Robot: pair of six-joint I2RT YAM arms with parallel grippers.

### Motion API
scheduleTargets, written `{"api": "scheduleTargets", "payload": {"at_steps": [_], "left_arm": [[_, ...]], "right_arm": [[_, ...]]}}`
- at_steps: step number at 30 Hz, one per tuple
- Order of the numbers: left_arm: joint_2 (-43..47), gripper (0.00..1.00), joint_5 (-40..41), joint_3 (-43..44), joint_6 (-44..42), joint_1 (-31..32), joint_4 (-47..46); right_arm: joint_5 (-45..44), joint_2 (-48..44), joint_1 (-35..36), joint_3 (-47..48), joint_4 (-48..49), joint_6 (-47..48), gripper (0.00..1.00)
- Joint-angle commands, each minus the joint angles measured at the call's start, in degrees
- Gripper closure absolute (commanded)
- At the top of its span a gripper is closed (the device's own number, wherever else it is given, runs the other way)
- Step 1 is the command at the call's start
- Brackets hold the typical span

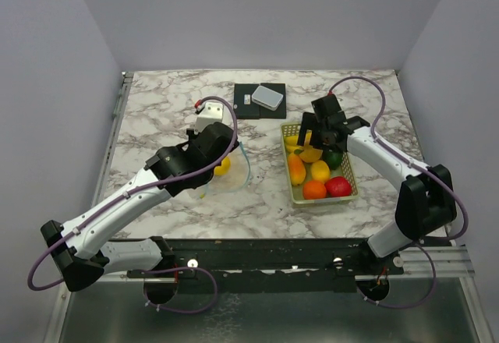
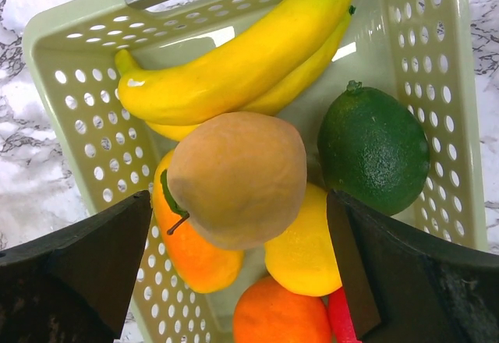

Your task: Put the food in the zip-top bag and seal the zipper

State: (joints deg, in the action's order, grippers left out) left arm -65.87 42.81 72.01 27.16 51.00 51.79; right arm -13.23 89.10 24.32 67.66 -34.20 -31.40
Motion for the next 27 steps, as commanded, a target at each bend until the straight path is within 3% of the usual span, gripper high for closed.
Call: {"api": "scheduleTargets", "payload": {"at_steps": [1, 16, 20, 27], "left_arm": [[0.29, 1.0, -3.55, -1.73, 0.56, -0.17, -1.8], [1.74, 1.0, -4.6, -3.09, 1.32, -0.16, -2.1], [2.11, 1.0, -4.65, -3.27, 1.37, -0.2, -2.09], [2.33, 1.0, -4.57, -3.45, 1.33, -0.22, -2.12]], "right_arm": [[1.88, 1.43, -0.54, 0.57, 1.67, 0.42, 0.0], [2.78, 4.27, -0.62, -2.21, 3.95, 0.09, 0.02], [2.5, 4.35, -0.66, -2.91, 4.17, 0.11, 0.1], [1.64, 2.25, -0.62, -3.91, 3.6, 0.45, 0.38]]}}
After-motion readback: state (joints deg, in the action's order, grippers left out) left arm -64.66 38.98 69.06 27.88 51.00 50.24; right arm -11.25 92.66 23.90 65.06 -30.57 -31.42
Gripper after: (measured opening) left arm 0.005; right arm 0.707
